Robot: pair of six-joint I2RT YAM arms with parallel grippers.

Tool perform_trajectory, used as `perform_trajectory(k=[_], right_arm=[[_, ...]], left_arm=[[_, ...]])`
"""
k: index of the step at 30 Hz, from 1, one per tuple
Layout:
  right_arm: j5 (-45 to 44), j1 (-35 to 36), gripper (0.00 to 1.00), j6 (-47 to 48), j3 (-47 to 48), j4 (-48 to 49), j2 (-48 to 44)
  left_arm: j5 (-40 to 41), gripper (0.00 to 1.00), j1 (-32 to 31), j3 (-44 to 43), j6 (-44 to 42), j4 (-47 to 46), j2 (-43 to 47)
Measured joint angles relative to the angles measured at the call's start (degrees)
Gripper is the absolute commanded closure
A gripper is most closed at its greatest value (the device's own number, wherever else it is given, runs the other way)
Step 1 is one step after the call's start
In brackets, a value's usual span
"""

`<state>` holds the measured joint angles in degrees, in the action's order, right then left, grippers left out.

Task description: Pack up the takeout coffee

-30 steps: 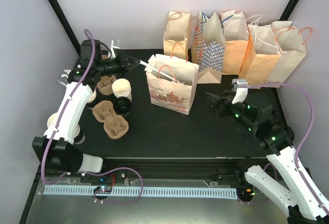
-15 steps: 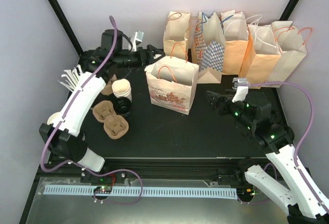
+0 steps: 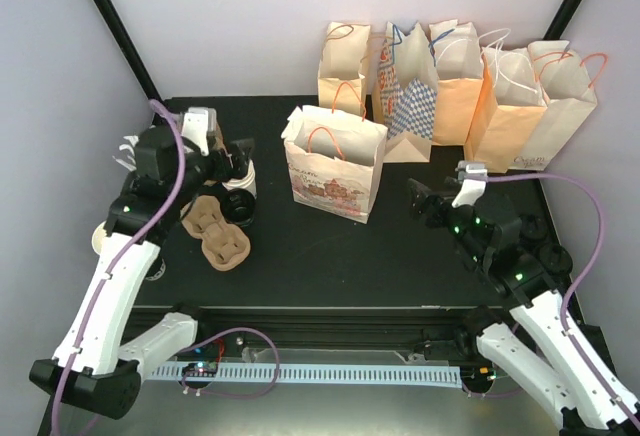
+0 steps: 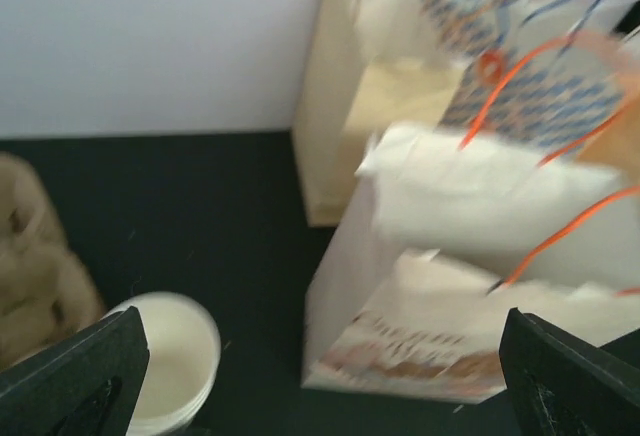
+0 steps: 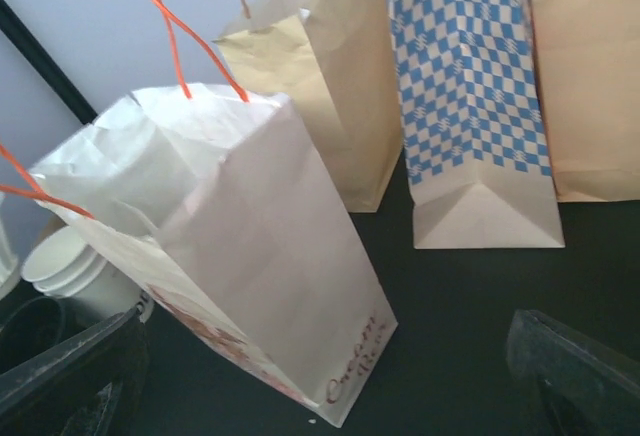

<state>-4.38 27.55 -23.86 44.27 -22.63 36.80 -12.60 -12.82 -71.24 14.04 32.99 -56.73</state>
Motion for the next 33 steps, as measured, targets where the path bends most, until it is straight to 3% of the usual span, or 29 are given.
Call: perform_trajectory(k=[7,11,16,22,26,33], right_arm=[[-2.49,0.00,0.00,6.91,-16.35,13.79,-8.59],[-3.39,0.00,0.00,9.94,-18.69,17.59,-7.91],[-6.64,-0.92,0.00,13.60,-18.69,21.53,-2.71],[-3.52,-15.63,0.00,14.14,-19.26,25.62,7.17],[-2.12,-22.32,0.00,15.39,-22.40,33.51,12.41],[-2.23,-23.52,0.00,16.90,-27.02,51.08,24.61]], left_arm=[[8.57,0.01,0.00,16.72,-5.62,-3.93,4.28],[12.44,0.01,0.35,27.93,-8.72,-9.86,8.81],[18.95,0.01,2.03,33.35,-11.91,-16.96,7.72],[24.26,0.01,3.41,34.03,-13.40,-25.55,2.16],[26.73,0.01,4.37,37.97,-13.40,-32.06,-1.70],[28.85,0.01,6.84,45.88,-14.69,-51.49,-6.56]])
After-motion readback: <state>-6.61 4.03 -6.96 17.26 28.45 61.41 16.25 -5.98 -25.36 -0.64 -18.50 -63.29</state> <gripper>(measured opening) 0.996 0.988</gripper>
